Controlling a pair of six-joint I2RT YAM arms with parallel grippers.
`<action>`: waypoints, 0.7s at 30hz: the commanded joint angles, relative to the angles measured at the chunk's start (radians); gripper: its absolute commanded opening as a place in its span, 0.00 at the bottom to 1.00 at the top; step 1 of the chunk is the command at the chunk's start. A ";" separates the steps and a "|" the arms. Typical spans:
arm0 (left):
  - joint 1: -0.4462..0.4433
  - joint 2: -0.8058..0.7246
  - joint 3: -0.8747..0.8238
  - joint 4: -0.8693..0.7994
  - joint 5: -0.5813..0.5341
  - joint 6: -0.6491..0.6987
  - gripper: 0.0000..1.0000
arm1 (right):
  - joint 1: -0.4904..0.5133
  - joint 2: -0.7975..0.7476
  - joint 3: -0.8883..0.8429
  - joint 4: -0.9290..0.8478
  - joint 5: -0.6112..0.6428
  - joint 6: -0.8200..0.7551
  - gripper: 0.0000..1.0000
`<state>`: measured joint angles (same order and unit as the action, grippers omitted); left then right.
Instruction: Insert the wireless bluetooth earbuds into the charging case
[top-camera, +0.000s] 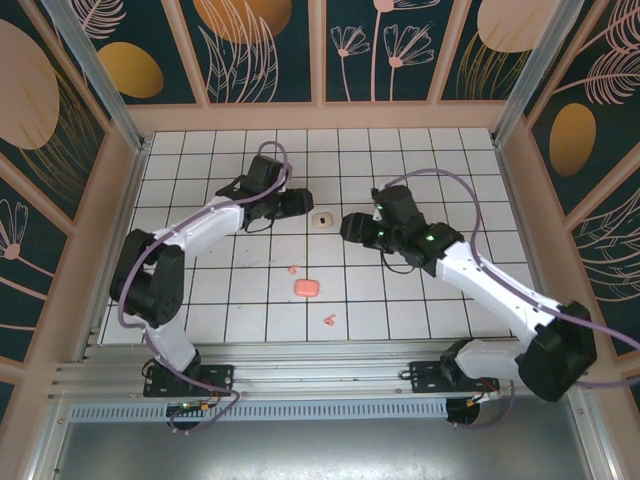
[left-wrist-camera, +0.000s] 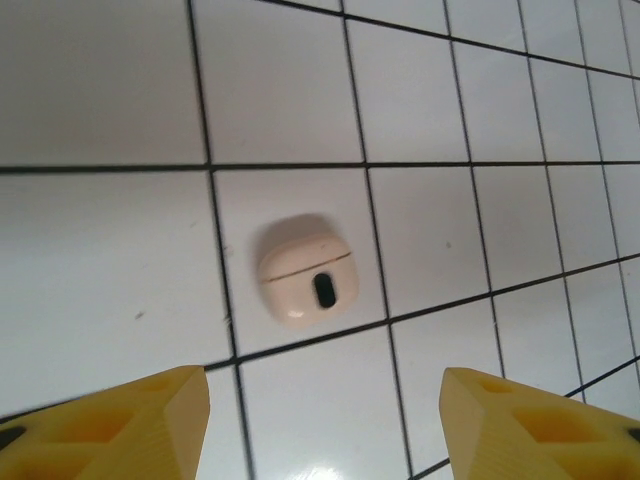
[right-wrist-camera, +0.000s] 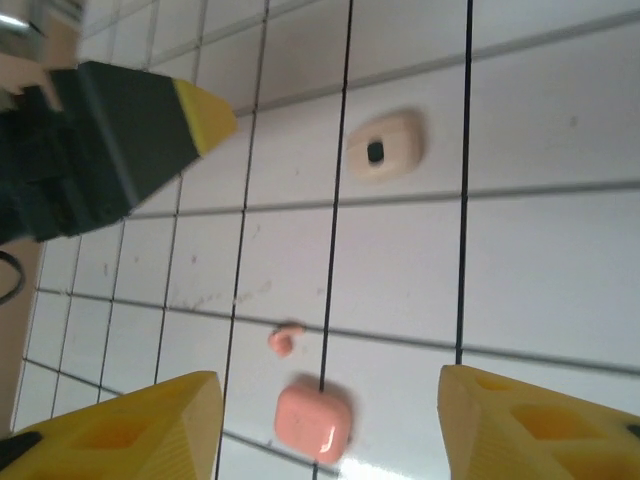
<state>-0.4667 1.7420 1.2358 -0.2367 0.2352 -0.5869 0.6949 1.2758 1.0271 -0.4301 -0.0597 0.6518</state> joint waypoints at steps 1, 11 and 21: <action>0.056 -0.077 -0.118 0.020 -0.002 -0.006 0.61 | 0.059 0.143 0.113 -0.228 0.056 0.128 0.64; 0.203 -0.209 -0.357 0.135 0.090 -0.004 0.60 | 0.204 0.565 0.401 -0.417 0.005 0.212 0.75; 0.300 -0.251 -0.452 0.189 0.145 0.011 0.59 | 0.270 0.763 0.564 -0.515 -0.029 0.237 0.75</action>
<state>-0.1879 1.5139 0.8120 -0.0856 0.3462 -0.5949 0.9512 2.0026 1.5387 -0.8558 -0.0879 0.8555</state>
